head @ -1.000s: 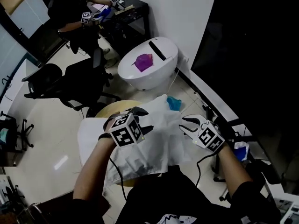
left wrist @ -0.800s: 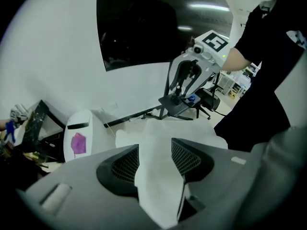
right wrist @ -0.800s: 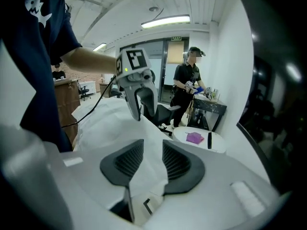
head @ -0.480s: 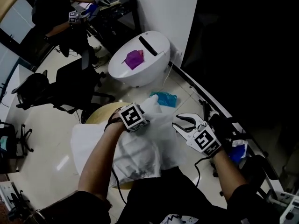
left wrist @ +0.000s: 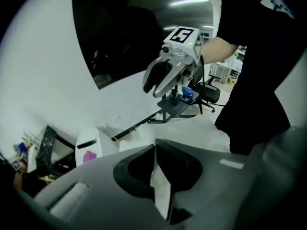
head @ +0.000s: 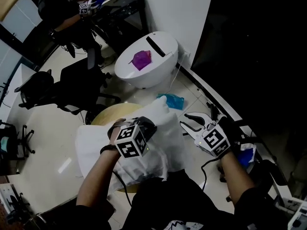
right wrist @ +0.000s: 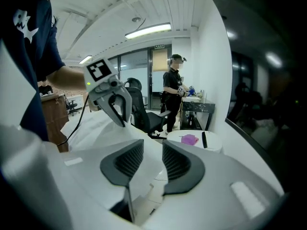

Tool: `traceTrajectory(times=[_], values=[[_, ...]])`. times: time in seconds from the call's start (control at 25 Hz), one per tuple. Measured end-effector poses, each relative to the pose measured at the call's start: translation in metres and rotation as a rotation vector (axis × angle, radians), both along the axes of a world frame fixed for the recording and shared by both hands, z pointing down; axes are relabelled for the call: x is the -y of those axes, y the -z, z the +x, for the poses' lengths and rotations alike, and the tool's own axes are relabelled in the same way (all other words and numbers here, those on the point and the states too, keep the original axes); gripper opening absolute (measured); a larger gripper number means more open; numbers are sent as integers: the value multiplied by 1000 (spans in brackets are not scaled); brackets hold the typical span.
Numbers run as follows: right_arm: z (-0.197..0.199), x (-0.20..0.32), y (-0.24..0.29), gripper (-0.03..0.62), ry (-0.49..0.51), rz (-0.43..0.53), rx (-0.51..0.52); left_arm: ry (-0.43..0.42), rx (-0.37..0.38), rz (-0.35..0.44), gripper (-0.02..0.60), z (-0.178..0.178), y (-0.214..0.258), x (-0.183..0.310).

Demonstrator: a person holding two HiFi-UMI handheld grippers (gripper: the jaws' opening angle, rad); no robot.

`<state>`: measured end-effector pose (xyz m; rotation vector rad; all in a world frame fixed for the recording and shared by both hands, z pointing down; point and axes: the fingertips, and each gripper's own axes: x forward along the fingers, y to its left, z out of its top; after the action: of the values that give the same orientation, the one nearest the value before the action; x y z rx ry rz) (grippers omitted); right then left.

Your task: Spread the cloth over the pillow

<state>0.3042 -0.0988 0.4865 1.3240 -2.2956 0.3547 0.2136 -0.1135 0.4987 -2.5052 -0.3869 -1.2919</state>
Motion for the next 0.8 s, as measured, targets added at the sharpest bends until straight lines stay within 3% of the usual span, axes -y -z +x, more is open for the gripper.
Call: traceTrajectory(times=[0.2,0.36,0.52,0.8], values=[[-20,5,15,135,17,7,62,-90,-137,219,0,-47,41,-45],[-48,4,18,135,55,6,91,-173,-197,372,0,-96,48,-84],[-88,0,17,135,106,-30,84,-186,-217,387,0,-148,28,-115],[-155,-1,-6,135,192,-137,61,-195,-150,425,0,-205,-21,-132]])
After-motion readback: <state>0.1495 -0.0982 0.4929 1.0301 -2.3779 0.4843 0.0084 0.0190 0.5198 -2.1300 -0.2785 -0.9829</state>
